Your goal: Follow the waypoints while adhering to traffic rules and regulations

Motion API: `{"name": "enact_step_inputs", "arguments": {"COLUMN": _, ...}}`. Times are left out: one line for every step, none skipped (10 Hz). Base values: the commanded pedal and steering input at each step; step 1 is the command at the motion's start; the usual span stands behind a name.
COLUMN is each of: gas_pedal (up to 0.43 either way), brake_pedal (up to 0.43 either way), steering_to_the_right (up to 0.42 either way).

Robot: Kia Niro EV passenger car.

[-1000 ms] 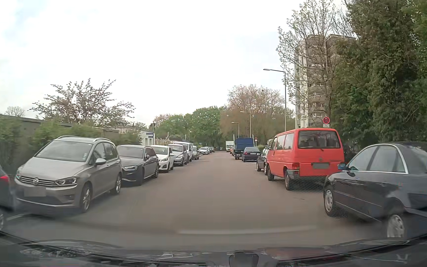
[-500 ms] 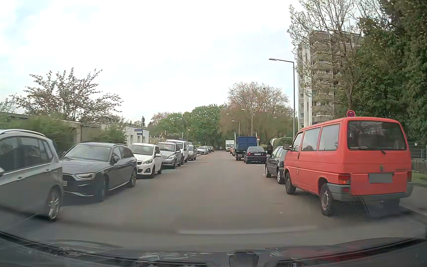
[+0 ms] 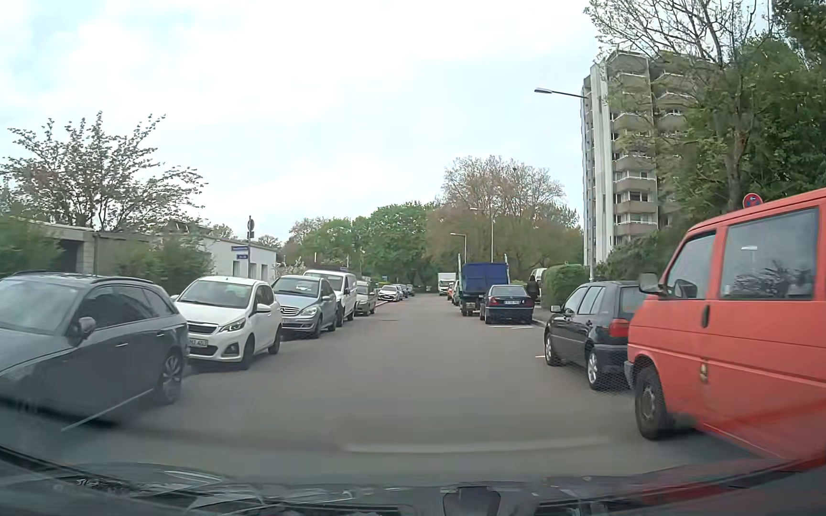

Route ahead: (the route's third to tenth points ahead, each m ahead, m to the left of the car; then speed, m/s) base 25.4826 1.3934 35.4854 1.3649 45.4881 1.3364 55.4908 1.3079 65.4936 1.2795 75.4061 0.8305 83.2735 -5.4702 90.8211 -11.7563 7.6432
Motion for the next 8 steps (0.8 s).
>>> {"name": "enact_step_inputs", "arguments": {"gas_pedal": 0.047, "brake_pedal": 0.000, "steering_to_the_right": -0.002}}
{"name": "enact_step_inputs", "arguments": {"gas_pedal": 0.047, "brake_pedal": 0.000, "steering_to_the_right": -0.002}}
{"name": "enact_step_inputs", "arguments": {"gas_pedal": 0.047, "brake_pedal": 0.000, "steering_to_the_right": -0.003}}
{"name": "enact_step_inputs", "arguments": {"gas_pedal": 0.047, "brake_pedal": 0.000, "steering_to_the_right": -0.004}}
{"name": "enact_step_inputs", "arguments": {"gas_pedal": 0.047, "brake_pedal": 0.000, "steering_to_the_right": -0.004}}
{"name": "enact_step_inputs", "arguments": {"gas_pedal": 0.047, "brake_pedal": 0.000, "steering_to_the_right": -0.004}}
{"name": "enact_step_inputs", "arguments": {"gas_pedal": 0.047, "brake_pedal": 0.000, "steering_to_the_right": -0.004}}
{"name": "enact_step_inputs", "arguments": {"gas_pedal": 0.047, "brake_pedal": 0.000, "steering_to_the_right": -0.004}}
